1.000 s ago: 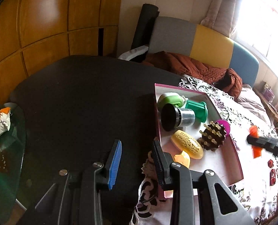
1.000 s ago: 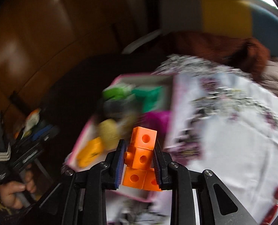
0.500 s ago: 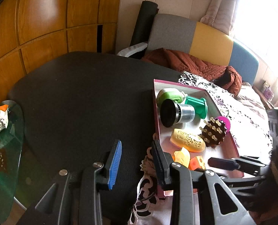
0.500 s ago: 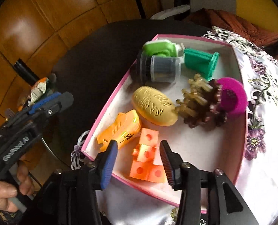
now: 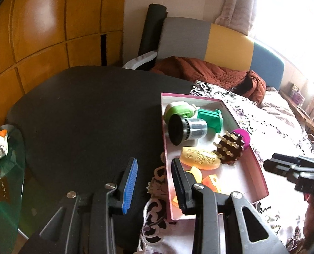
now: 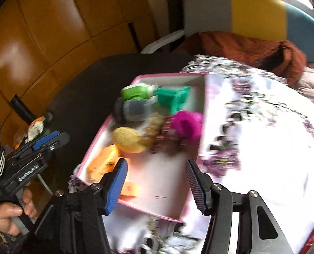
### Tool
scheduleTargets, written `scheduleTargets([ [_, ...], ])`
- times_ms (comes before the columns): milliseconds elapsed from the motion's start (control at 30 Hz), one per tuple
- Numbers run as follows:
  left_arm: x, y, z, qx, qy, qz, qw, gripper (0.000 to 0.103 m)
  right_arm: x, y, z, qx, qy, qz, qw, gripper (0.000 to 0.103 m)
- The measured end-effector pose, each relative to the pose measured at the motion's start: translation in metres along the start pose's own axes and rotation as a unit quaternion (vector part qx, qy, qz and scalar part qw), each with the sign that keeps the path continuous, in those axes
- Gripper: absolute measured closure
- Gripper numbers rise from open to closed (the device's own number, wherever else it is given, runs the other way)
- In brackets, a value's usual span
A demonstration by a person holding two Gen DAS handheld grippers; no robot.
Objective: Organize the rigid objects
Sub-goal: 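Carry the orange cube stack into the tray and open the right tool, then move both tools back and close the left tool on the red cylinder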
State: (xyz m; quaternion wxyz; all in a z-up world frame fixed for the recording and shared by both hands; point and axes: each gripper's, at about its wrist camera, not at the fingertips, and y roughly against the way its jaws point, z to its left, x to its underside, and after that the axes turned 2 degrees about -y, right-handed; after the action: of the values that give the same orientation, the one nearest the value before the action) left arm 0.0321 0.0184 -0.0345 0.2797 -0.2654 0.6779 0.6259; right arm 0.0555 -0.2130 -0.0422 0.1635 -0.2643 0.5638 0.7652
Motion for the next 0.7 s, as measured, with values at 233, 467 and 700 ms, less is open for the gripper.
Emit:
scheduleTargets([
  [233, 0.000, 0.003, -0.019, 0.014, -0.031, -0.001, 0.9994, 0.070, 0.002, 0.030, -0.076, 0.074, -0.068, -0.022, 0.995, 0.038],
  [467, -0.002, 0.006, -0.045, 0.031, -0.069, -0.002, 0.9972, 0.070, 0.010, 0.075, -0.162, 0.165, -0.150, -0.058, 0.973, 0.032],
  [700, -0.005, 0.009, -0.083, 0.064, -0.122, -0.005, 0.9905, 0.070, 0.035, 0.124, -0.250, 0.275, -0.282, -0.130, 0.910, 0.031],
])
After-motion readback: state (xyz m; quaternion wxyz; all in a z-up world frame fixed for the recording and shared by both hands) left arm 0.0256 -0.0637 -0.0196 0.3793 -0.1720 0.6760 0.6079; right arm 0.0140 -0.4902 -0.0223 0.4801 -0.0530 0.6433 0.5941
